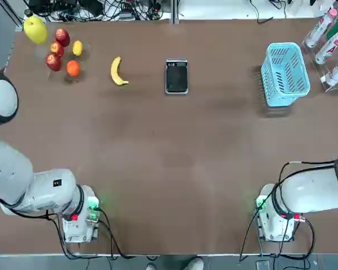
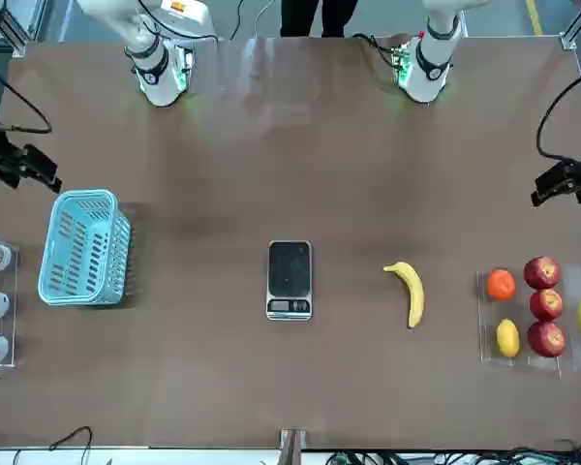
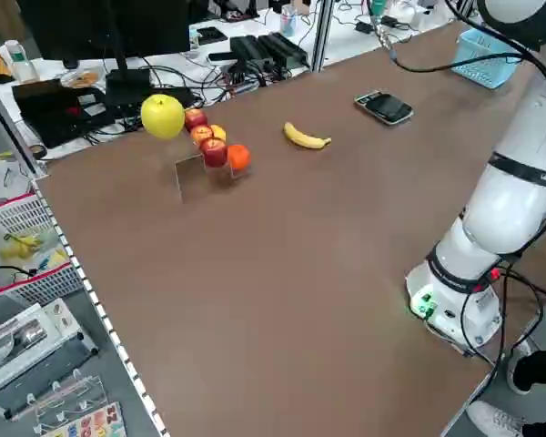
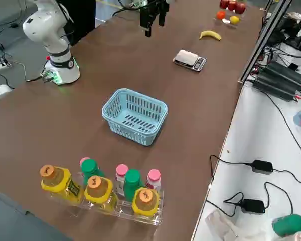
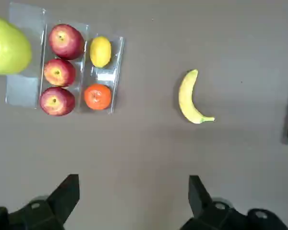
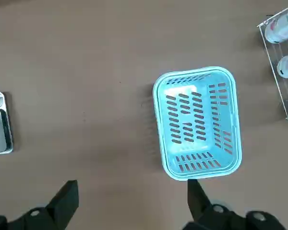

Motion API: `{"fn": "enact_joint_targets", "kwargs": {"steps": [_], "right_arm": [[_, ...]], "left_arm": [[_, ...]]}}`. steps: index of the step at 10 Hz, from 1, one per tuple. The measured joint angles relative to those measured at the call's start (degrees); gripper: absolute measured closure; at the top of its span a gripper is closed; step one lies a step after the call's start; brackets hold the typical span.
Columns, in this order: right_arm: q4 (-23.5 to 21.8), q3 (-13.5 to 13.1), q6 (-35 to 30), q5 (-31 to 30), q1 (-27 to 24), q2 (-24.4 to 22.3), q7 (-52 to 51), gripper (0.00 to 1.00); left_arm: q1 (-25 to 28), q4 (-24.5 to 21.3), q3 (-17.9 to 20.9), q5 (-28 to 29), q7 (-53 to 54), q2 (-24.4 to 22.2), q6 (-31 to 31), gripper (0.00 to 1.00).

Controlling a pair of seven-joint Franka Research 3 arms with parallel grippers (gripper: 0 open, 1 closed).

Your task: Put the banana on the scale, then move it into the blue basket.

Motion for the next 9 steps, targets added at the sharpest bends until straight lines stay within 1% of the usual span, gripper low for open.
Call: {"fn": "enact_joint_targets", "kwargs": {"steps": [5,7,9], "right_arm": [[0.0,0.1,0.0,0.0,0.0,0.0,0.0,0.00],[0.0,0.2,0.0,0.0,0.0,0.0,0.0,0.00],[-0.1,0.2,0.1,0.0,0.0,0.0,0.0,0.00]], "left_arm": [[-0.2,-0.4,-0.1,0.1,0.0,0.4,0.0,0.00],[-1.9,-0.7,-0.6,0.0,-1.5,3.3,2.1,0.00],[-2.8,-0.8,-0.8,-1.1,-6.4,7.8,4.6,0.00]]}}
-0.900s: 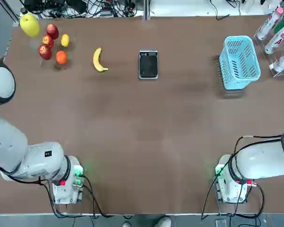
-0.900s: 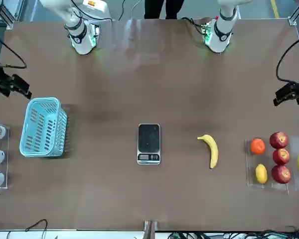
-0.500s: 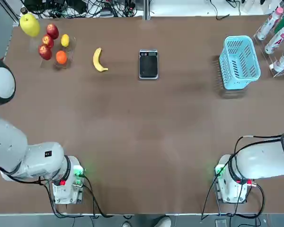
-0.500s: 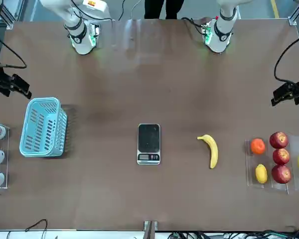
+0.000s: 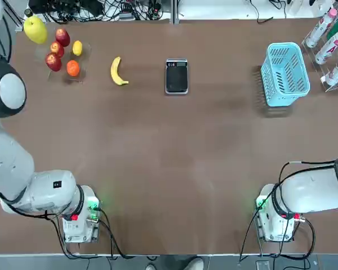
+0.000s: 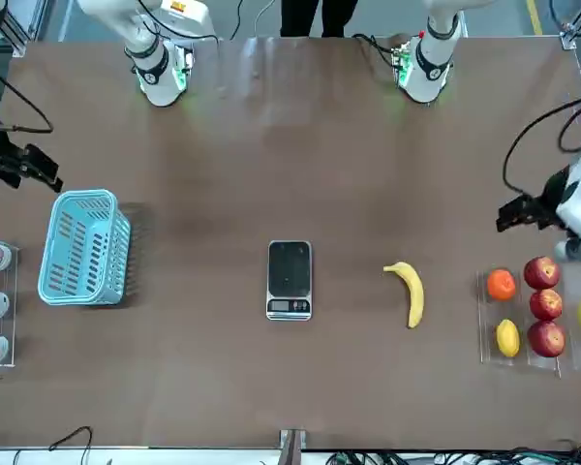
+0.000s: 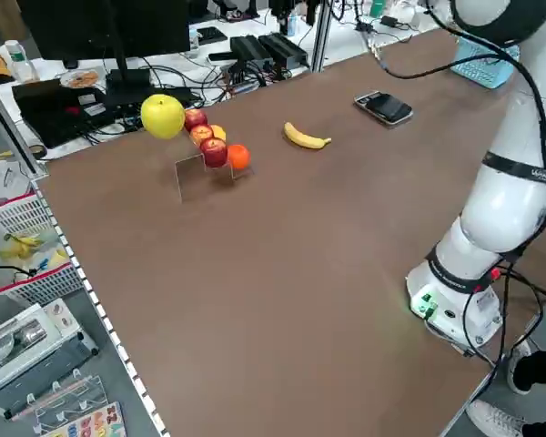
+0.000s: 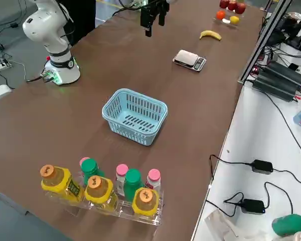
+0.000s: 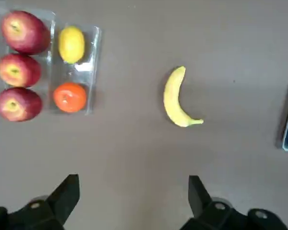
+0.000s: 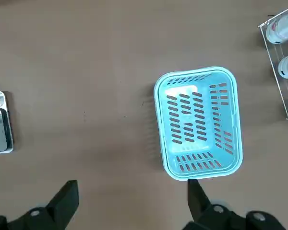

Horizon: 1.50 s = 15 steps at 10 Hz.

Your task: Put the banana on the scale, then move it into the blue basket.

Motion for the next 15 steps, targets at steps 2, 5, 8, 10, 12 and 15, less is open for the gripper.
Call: {"fn": "enact_joint_targets", "kwargs": {"steps": [2,5,8,10,12,15], "right_arm": [[0.0,0.0,0.0,0.0,0.0,0.0,0.0,0.00],[-0.1,0.1,0.1,0.0,0.0,0.0,0.0,0.00],[-0.1,0.1,0.1,0.0,0.0,0.0,0.0,0.00],[-0.1,0.0,0.1,0.0,0.0,0.0,0.0,0.00],[-0.1,0.0,0.2,0.0,0.0,0.0,0.0,0.00],[-0.1,0.0,0.2,0.0,0.0,0.0,0.0,0.00]], "left_arm": [[-1.9,-0.2,-0.1,-0.3,-5.7,4.5,4.6,0.00],[-6.1,-0.5,-0.1,0.4,-14.6,12.5,9.8,0.00],[-6.2,-0.7,0.0,2.9,-18.4,20.0,16.5,0.00],[-6.7,-1.8,0.0,3.4,-20.2,23.0,18.2,0.03],[-7.8,-7.2,-0.1,3.5,-22.1,24.3,25.9,0.07],[-8.9,-15.9,-0.1,7.3,-25.9,24.6,35.7,0.10]]}}
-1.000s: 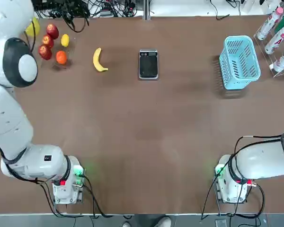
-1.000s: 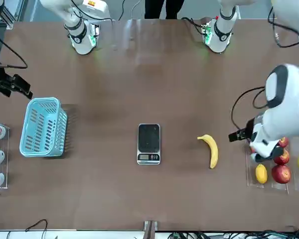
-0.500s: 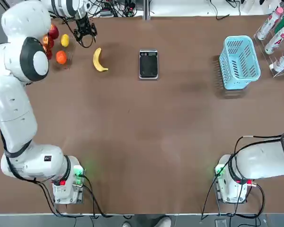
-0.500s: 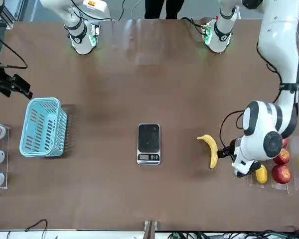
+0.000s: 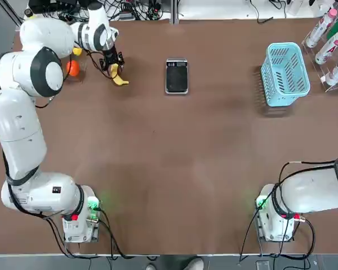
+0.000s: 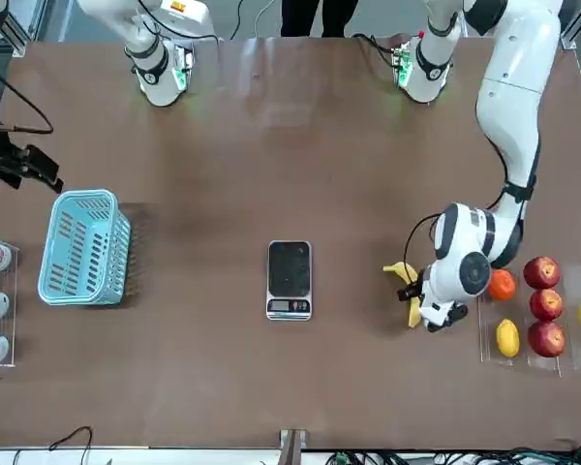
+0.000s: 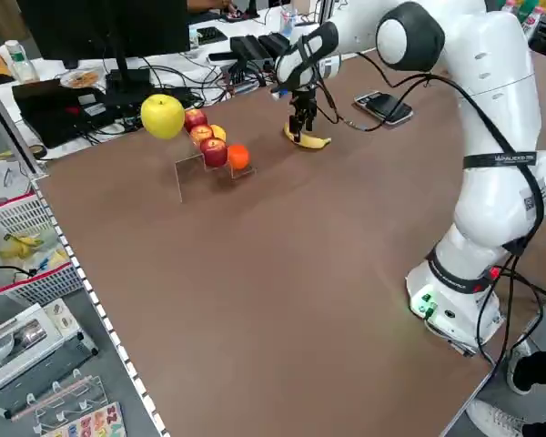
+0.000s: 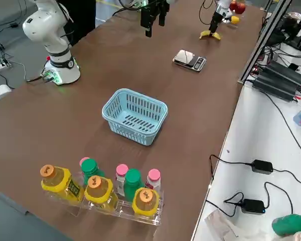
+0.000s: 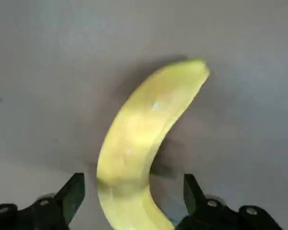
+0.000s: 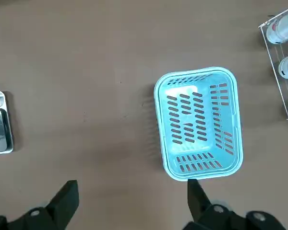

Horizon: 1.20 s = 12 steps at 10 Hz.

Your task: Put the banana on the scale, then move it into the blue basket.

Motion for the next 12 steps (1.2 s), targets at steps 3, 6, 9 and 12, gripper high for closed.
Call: {"fn": "enact_joint_targets", "kwargs": {"steps": [3,6,9,12], "right_arm": [[0.0,0.0,0.0,0.0,0.0,0.0,0.0,0.00],[-0.1,-0.1,0.0,0.0,0.0,0.0,0.0,0.00],[-0.3,-0.1,0.0,0.0,-0.1,0.0,0.0,0.00],[-1.0,0.1,0.7,0.0,0.0,0.0,0.0,0.00]], "left_arm": [[0.4,-0.9,0.1,1.1,-1.2,-0.2,0.2,0.35],[0.8,-0.7,0.1,1.1,-3.9,-0.8,0.2,0.67],[-1.2,1.3,-0.3,1.1,-10.3,-4.3,0.3,0.73],[-10.6,8.5,-0.7,0.6,-21.3,-5.7,-5.2,0.76]]}}
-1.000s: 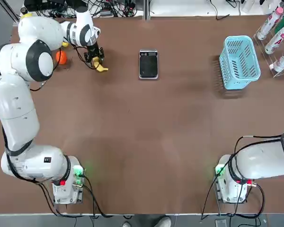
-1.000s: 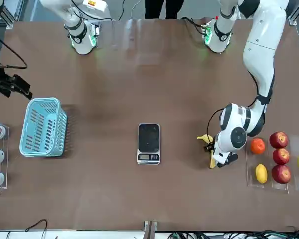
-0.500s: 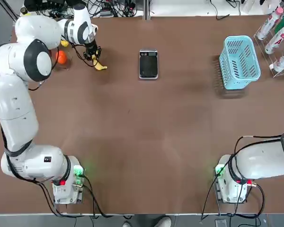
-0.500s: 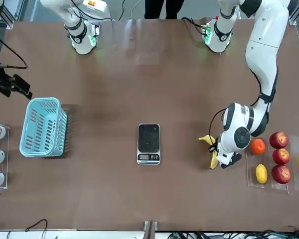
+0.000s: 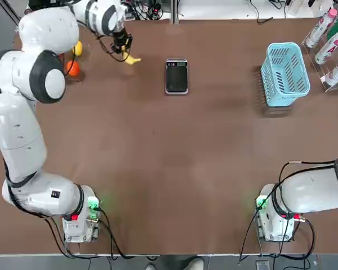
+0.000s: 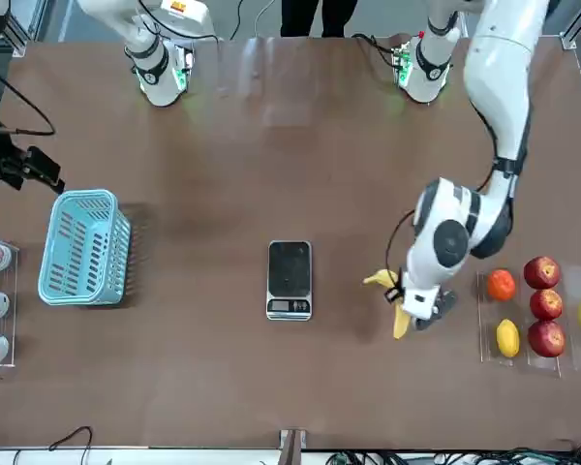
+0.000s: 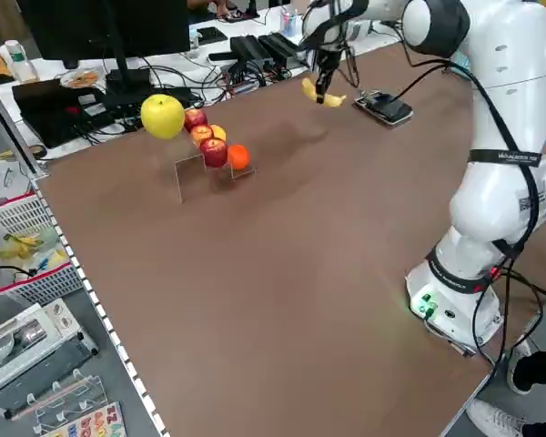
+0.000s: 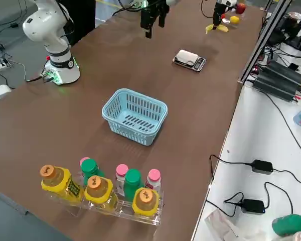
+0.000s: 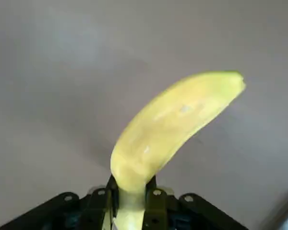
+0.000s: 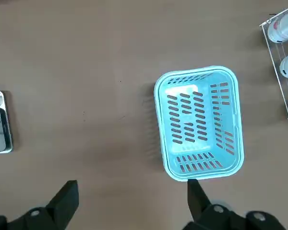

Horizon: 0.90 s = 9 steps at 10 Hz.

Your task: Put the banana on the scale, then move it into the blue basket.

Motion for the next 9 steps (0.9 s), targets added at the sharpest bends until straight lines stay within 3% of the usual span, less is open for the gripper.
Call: {"fn": "enact_joint_targets", "kwargs": {"steps": [5,9], "right_arm": [[-0.7,0.1,1.9,0.0,0.0,0.2,0.0,0.00],[-0.7,0.1,2.3,0.0,0.0,0.6,0.0,0.00]], "left_arm": [[-15.6,9.0,0.1,-6.6,-11.5,8.1,0.2,0.76],[-19.8,12.3,0.2,-6.7,-15.8,15.4,5.7,0.76]]}}
